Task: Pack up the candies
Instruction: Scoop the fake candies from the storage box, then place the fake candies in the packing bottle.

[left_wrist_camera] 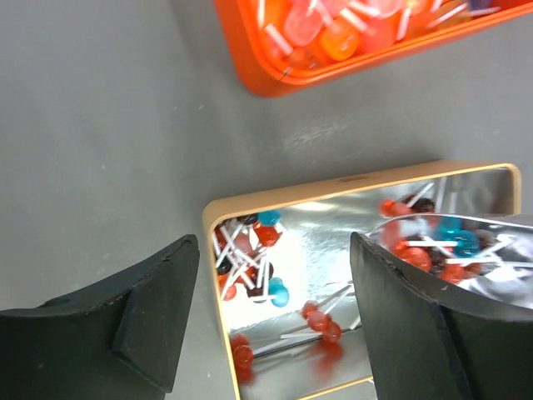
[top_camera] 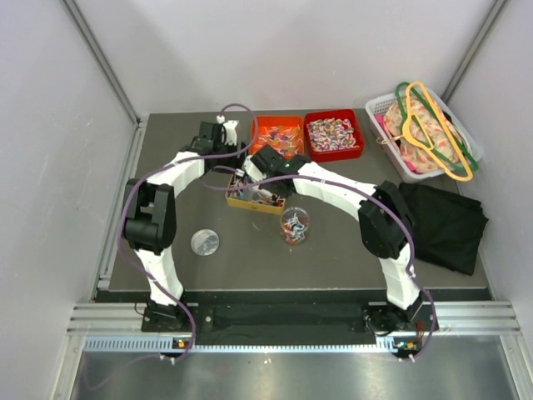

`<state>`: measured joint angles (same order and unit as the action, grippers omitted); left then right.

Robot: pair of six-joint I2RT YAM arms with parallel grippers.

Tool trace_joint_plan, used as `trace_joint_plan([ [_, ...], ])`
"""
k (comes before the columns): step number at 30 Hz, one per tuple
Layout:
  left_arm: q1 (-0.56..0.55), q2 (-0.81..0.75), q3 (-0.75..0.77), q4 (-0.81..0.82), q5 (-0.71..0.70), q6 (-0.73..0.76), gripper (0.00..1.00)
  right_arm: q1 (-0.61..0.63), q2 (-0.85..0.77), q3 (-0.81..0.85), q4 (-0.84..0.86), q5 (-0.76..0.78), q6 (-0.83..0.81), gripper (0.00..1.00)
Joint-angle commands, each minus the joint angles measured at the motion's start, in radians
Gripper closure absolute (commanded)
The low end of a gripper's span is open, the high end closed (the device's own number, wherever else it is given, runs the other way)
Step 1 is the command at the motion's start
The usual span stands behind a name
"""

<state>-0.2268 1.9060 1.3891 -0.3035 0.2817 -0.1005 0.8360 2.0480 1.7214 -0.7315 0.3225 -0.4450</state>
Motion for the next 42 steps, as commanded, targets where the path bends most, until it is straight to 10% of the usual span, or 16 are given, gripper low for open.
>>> trace_joint_plan([
  [1,0.026,-0.038,0.067,0.011,0.079,0.022,0.21,0.011,-0.061,0.015,0.024,0.01,-0.023,1.0],
  [21,0.132,0.004,0.134,0.007,0.077,0.016,0.06,0.018,-0.167,0.02,0.009,-0.005,-0.043,1.0],
  [42,0.215,-0.081,0.076,-0.082,0.149,0.168,0.01,0.017,-0.687,-0.52,-0.167,-0.102,-0.199,1.0],
])
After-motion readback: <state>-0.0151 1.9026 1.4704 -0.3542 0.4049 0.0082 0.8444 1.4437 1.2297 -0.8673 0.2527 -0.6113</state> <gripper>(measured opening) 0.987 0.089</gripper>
